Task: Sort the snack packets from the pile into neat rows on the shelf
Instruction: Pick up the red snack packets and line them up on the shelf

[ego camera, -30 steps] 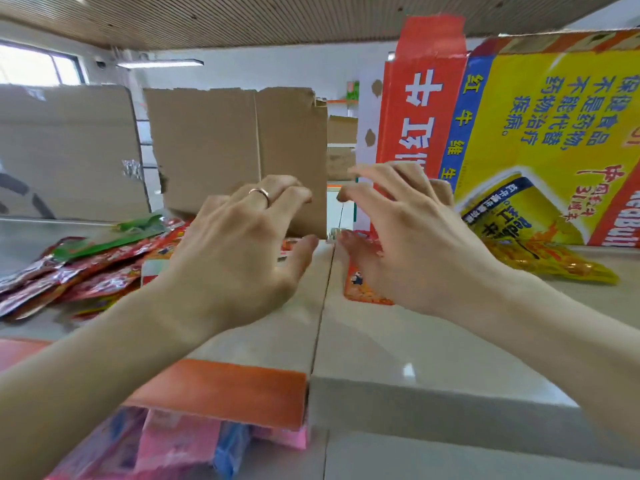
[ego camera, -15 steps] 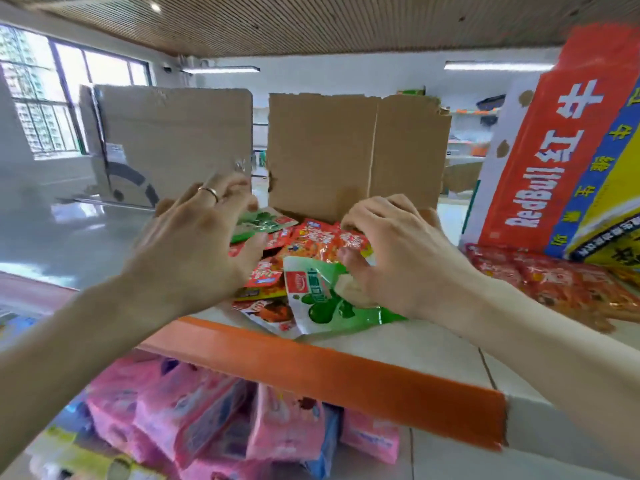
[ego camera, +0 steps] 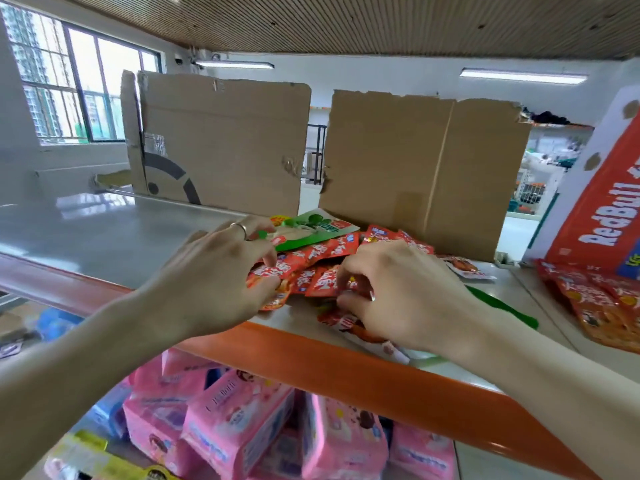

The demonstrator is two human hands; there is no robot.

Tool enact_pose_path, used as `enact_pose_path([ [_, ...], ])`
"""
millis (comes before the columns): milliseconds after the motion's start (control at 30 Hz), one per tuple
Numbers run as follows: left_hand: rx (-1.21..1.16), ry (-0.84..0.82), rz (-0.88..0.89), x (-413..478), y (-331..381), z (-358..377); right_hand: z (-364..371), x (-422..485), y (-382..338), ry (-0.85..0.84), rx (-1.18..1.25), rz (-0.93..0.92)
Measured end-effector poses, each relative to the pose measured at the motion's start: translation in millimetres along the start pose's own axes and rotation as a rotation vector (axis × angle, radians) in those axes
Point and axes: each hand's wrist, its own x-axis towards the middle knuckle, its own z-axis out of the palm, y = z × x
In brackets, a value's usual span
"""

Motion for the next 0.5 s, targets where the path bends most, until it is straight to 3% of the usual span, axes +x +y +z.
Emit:
enact_pose_path([
  [167, -0.190, 0.021, 0.137, 11, -8, 0, 1, 7, -2, 0.259, -0.022, 0.001],
  [333, -0.409, 0.123, 0.255, 24, 0, -6, -19, 8, 3, 0.409, 0.229, 0.099],
  [500, -0.667, 0.201, 0.291, 34, 16, -16, -46, 6, 5, 0.416, 0.415, 0.174],
])
